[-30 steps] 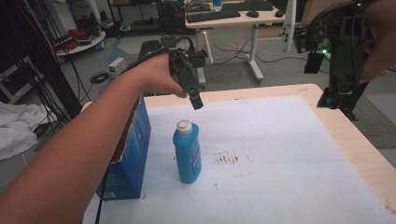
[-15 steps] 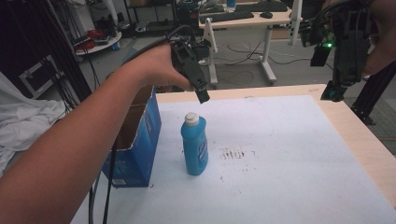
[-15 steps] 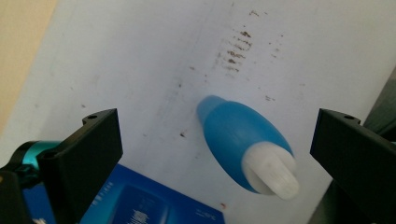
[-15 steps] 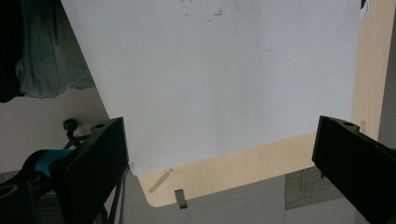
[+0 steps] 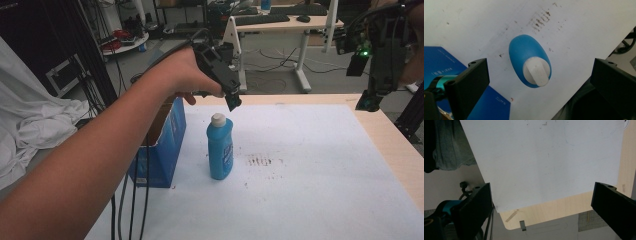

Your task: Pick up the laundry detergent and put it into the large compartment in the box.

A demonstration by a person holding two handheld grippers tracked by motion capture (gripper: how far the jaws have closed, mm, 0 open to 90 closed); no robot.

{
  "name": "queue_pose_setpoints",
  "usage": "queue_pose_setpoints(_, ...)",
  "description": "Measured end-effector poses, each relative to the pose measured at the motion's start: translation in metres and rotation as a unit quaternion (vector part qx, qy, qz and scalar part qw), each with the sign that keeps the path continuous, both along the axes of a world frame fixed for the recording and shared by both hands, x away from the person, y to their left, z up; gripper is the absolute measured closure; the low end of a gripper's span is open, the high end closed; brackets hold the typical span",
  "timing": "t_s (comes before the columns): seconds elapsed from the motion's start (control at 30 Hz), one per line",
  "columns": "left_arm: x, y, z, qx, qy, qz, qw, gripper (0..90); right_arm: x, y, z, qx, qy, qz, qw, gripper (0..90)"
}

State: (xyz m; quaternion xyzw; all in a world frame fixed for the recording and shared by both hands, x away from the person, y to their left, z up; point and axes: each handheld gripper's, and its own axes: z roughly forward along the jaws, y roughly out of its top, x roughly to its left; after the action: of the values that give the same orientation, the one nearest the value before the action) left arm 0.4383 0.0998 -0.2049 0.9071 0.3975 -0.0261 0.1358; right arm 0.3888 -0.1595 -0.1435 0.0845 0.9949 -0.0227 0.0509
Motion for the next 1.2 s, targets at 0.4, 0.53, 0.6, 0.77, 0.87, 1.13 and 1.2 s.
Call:
queue_pose_setpoints(0.4, -0.005, -0.002, -0.023, 0.023, 0.007, 0.068, 0.9974, 2.2, -0.004, 0.000, 0.002, 0.001, -0.004, 0.003, 1.0000, 2.6)
queue_pose_setpoints(0.53, -0.004, -0.003, -0.029, 0.020, 0.012, 0.077, 0.9968, 2.2, -0.004, -0.002, 0.002, -0.001, -0.004, 0.001, 1.0000, 2.6)
queue_pose_setpoints(0.6, -0.004, -0.006, -0.036, 0.022, 0.013, 0.079, 0.9966, 2.2, -0.004, -0.001, 0.002, -0.002, -0.004, 0.000, 1.0000, 2.6)
queue_pose_setpoints(0.77, -0.004, -0.007, -0.046, 0.031, 0.022, 0.081, 0.9960, 2.2, -0.003, 0.002, -0.001, -0.003, -0.003, 0.001, 1.0000, 2.6)
queue_pose_setpoints(0.87, -0.005, -0.008, -0.053, 0.032, 0.025, 0.088, 0.9953, 2.2, -0.002, 0.004, -0.002, -0.004, -0.001, 0.007, 1.0000, 2.6)
queue_pose_setpoints(1.13, -0.006, -0.009, -0.066, 0.036, 0.023, 0.105, 0.9935, 2.2, -0.001, 0.008, -0.007, 0.000, 0.000, 0.011, 0.9999, 2.6)
queue_pose_setpoints(1.2, -0.006, -0.010, -0.069, 0.046, 0.020, 0.109, 0.9928, 2.2, -0.001, 0.009, -0.007, 0.000, 0.000, 0.011, 0.9999, 2.6)
